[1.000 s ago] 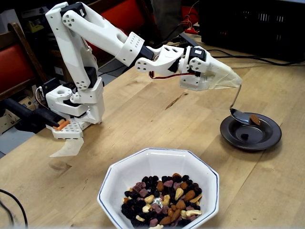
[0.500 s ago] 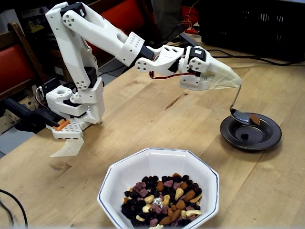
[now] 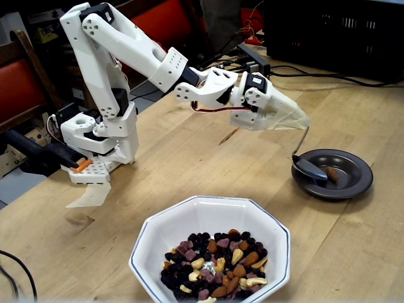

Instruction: Use spoon to transfer food from the white bowl to brown plate

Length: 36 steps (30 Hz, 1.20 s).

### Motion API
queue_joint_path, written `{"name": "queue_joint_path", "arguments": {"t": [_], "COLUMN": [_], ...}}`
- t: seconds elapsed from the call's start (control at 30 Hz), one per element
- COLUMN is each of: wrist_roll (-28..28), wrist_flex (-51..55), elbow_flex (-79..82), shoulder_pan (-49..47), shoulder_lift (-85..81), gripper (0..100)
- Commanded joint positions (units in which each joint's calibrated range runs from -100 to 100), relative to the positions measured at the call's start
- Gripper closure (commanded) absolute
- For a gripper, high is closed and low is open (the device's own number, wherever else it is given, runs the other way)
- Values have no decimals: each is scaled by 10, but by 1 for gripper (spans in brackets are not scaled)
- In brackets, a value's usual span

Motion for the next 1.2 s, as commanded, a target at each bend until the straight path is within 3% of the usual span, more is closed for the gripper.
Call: {"name": "queue_joint_path", "arguments": {"t": [0.0, 0.97, 1.17], "wrist_roll": [2, 2, 2], "wrist_flex": [-15, -16, -16], "elbow_flex": [-8, -80, -87], "shoulder_pan": [-1, 7, 56], "shoulder_lift": [-7, -16, -19], "gripper": [97, 98, 98]}}
